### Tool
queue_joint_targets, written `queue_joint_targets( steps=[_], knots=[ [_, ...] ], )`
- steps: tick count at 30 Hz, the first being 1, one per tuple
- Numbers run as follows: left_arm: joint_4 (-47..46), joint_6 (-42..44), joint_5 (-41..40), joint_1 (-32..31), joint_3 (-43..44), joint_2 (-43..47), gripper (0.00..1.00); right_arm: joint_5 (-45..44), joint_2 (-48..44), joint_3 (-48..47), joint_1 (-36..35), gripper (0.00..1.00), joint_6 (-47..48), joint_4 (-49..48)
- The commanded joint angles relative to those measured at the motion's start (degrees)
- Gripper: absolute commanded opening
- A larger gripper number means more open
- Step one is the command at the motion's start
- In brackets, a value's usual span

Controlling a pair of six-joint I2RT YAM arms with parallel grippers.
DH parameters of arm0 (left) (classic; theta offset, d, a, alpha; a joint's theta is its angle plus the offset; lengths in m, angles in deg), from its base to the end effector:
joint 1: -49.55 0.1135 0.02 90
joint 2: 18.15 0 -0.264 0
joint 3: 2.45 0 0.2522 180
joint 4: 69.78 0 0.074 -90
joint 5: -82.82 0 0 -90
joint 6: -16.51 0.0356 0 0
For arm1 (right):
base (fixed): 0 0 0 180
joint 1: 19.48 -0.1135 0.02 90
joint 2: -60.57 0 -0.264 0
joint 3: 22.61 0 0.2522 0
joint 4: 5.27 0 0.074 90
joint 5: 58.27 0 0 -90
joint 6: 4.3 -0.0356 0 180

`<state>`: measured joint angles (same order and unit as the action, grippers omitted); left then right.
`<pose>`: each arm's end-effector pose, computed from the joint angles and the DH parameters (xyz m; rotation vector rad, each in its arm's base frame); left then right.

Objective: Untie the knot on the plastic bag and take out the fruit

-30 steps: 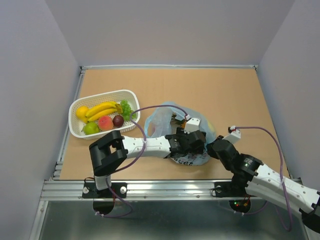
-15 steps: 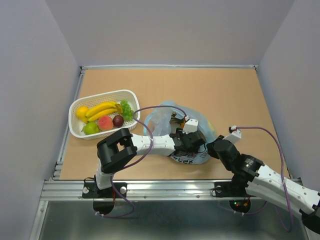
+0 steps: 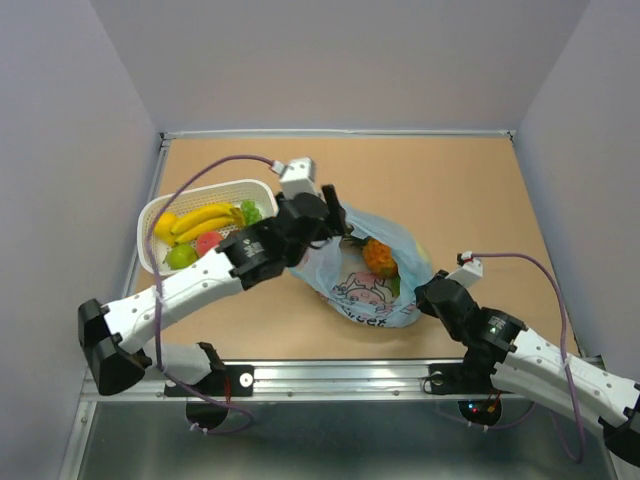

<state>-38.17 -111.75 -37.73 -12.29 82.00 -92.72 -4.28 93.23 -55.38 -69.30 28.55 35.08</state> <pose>0.1554 -0.2519 0.3725 0.0443 1.9508 -0.6607 0.0988 0.0846 0.1900 0.4545 2.0956 0.3803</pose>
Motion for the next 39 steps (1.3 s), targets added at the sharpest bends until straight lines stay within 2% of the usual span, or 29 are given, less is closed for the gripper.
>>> queue_joint_targets(
  steps=[1,2,5,6,8,9,11,14,15,16,18,23,27,30,33,34,39],
  knots=[
    [2.8,3.2,-0.1,11.5,-3.8,5.2,0.19,-2.0,-0.1,-2.9,0.3,0.12,0.7,-0.4],
    [2.5,4.5,1.4,16.4,-5.0,6.9,0.19,-2.0,-0.5,-2.7,0.3,0.12,0.9,-0.4],
    [1.9,7.1,2.2,22.8,-6.8,8.3,0.2,-1.7,-1.3,-2.5,0.3,0.13,1.1,-0.4],
    [1.7,8.5,2.8,27.3,-8.1,8.5,0.2,-1.7,-1.6,-2.5,0.3,0.13,1.1,-0.4],
    [0.0,10.0,4.1,31.4,-10.0,8.2,0.21,-1.6,-1.7,-2.5,0.3,0.13,1.2,-0.5],
    [-0.3,10.9,6.6,35.5,-11.2,7.3,0.23,-1.6,-1.6,-2.5,0.3,0.13,1.2,-0.4],
    [-1.1,11.5,9.6,38.6,-12.8,5.5,0.27,-1.5,-1.5,-2.6,0.3,0.13,1.2,-0.4],
    [-2.3,11.7,11.7,41.9,-14.3,3.7,0.56,-1.3,-1.1,-2.6,0.3,0.13,1.2,-0.4],
    [-2.5,11.8,13.0,42.2,-15.1,2.9,0.79,-1.3,-1.1,-2.7,0.3,0.13,1.3,-0.4],
    [-2.6,11.8,13.6,42.4,-15.2,2.6,0.87,-1.3,-1.1,-2.8,0.3,0.13,1.3,-0.4],
    [-2.3,11.6,14.4,42.5,-15.6,1.7,0.97,-1.3,-1.1,-2.8,0.3,0.13,1.4,-0.4],
    [-1.4,11.1,14.9,42.6,-16.1,2.4,0.99,-1.4,-0.6,-3.1,0.3,0.15,1.9,-0.4],
    [-0.5,10.0,17.5,42.0,-16.5,6.3,0.99,-1.6,-0.1,-3.5,0.3,0.16,2.6,-0.4],
    [-0.5,8.6,17.9,38.7,-16.4,9.9,0.99,-2.0,0.5,-4.2,0.3,0.16,3.4,-0.4],
    [-0.5,6.5,16.4,30.1,-15.9,12.5,0.99,-2.6,1.7,-5.1,0.3,0.16,4.4,-0.4],
    [-1.1,5.0,15.8,24.5,-15.2,12.9,0.99,-2.7,2.1,-5.3,0.3,0.16,4.6,-0.4],
    [-5.9,-1.8,13.9,10.7,-14.5,12.9,0.96,-3.5,2.5,-6.4,0.3,0.13,5.3,-0.4]
  ],
)
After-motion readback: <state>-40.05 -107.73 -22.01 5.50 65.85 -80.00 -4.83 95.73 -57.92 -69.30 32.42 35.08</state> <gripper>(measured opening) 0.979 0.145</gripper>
